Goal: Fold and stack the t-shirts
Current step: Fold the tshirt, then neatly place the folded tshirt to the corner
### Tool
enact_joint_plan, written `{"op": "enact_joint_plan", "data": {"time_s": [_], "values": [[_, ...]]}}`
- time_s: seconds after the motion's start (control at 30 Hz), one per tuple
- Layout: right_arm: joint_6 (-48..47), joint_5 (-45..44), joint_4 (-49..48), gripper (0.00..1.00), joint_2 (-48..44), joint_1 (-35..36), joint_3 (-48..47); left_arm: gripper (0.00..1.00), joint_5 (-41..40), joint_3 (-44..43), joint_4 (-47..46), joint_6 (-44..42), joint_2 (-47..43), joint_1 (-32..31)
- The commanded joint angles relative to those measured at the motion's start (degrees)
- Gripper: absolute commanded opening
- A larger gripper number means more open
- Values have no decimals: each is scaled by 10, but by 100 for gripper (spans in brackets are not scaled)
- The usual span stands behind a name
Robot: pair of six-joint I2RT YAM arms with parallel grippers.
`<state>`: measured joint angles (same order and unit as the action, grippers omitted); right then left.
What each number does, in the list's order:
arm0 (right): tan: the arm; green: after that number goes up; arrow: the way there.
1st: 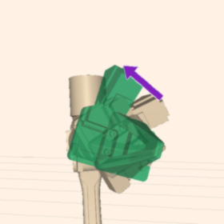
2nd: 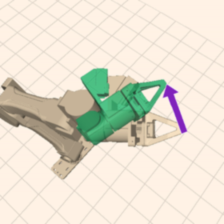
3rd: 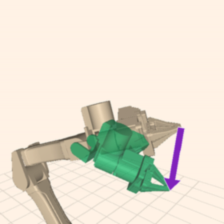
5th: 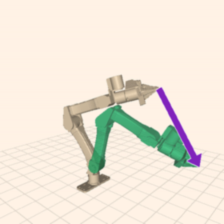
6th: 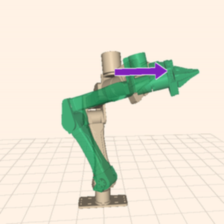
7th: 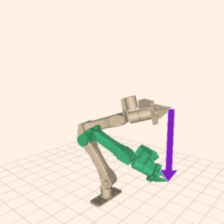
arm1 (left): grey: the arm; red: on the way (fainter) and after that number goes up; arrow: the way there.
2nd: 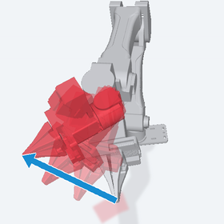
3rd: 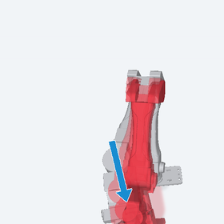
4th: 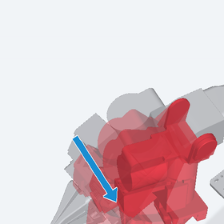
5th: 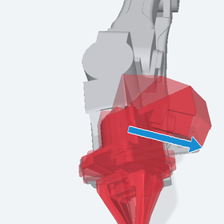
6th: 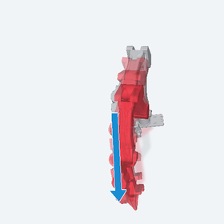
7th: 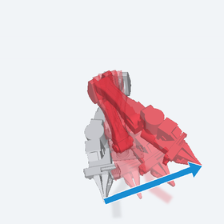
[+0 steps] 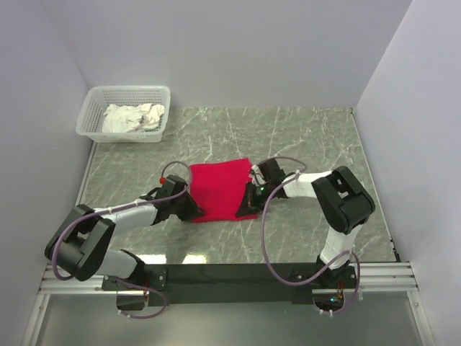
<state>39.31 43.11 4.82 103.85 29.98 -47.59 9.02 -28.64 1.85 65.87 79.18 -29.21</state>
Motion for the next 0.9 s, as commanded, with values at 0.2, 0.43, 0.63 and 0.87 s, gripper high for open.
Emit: {"op": "enact_joint_plan", "data": {"time_s": [0.2,0.43,0.63,0.87], "values": [[-85,-115,54,16,-137,-88,-9,33,-86,-37,127,36,-132,-60],[-91,-106,41,21,-125,-120,-83,38,-146,-78,127,-24,-148,-30],[-64,-95,7,21,-5,-124,-156,30,-100,-91,51,-52,-27,10],[-73,-122,27,20,61,-132,-171,29,-98,-78,51,-50,27,26]]}}
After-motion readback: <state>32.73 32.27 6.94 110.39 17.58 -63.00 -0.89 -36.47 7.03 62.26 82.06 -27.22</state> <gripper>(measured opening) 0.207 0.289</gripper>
